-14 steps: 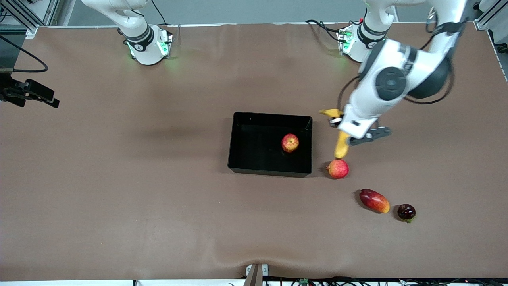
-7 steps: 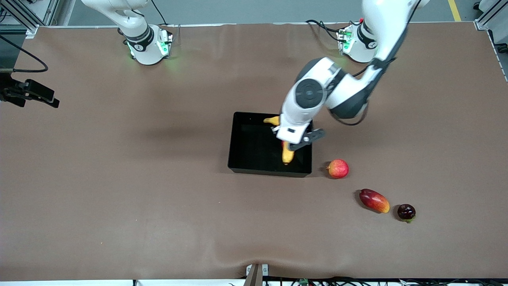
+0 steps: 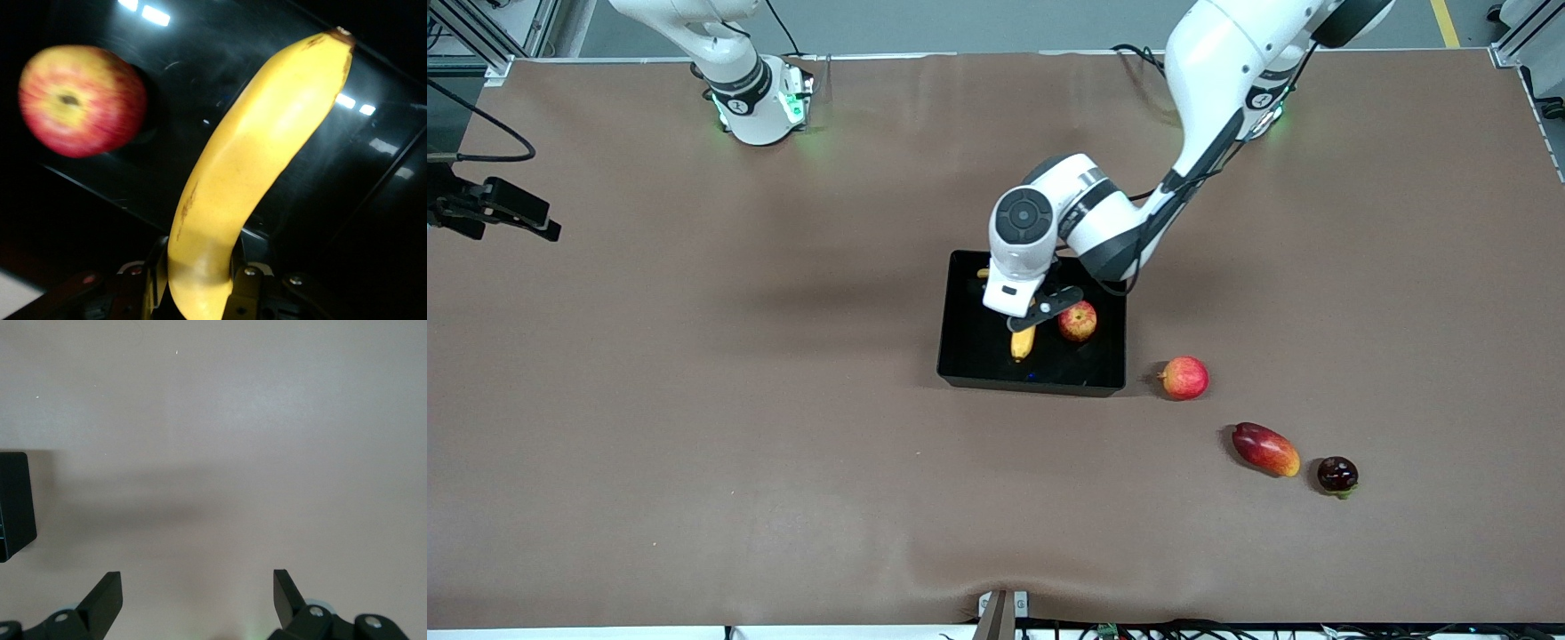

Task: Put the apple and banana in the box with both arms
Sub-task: 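Lift and carry the banana over the box with the left gripper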

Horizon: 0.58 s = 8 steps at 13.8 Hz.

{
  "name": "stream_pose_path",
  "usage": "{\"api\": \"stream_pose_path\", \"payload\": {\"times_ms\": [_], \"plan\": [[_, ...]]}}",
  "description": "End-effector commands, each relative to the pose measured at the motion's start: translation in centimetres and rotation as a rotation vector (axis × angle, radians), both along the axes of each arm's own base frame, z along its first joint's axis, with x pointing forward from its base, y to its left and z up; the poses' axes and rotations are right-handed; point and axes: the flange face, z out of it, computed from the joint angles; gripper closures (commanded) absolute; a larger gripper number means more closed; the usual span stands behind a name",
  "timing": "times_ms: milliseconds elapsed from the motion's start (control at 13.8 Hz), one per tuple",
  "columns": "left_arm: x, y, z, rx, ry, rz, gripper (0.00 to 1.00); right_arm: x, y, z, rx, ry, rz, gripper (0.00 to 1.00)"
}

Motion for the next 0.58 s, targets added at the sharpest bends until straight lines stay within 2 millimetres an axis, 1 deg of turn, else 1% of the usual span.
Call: {"api": "stream_pose_path", "payload": {"times_ms": [0, 73, 145, 218, 290, 363, 435, 508], "plan": [[0.5, -1.1, -2.6, -0.023, -0.051, -0.011, 1.0, -0.2, -0.1, 0.5, 0.018, -0.003, -0.01, 0.0], [0.5, -1.3, -3.5, -0.029, -0.066, -0.023, 1.0, -0.2, -0.1, 0.3, 0.019, 0.001, -0.01, 0.0], [-0.1, -1.9, -4.7, -0.032, -0.08, -0.048, 1.0, -0.3, -0.1, 0.3, 0.019, 0.007, -0.009, 0.0], [-0.5, -2.3, -5.3, -0.036, -0.091, -0.065, 1.0, -0.4, -0.1, 0.2, 0.02, 0.016, -0.008, 0.0], [-0.2, -2.1, -5.8, -0.035, -0.093, -0.064, 1.0, -0.4, -0.1, 0.2, 0.02, 0.018, -0.009, 0.0], [0.2, -1.6, -6.0, -0.026, -0.098, -0.059, 0.59, -0.4, -0.1, 0.2, 0.02, 0.015, -0.009, 0.0], [0.4, -1.5, -5.8, -0.025, -0.102, -0.055, 0.17, -0.4, -0.1, 0.2, 0.02, 0.018, -0.009, 0.0], [0.9, -1.2, -5.2, -0.026, -0.113, -0.051, 0.0, -0.4, -0.1, 0.2, 0.02, 0.017, -0.009, 0.0]]}}
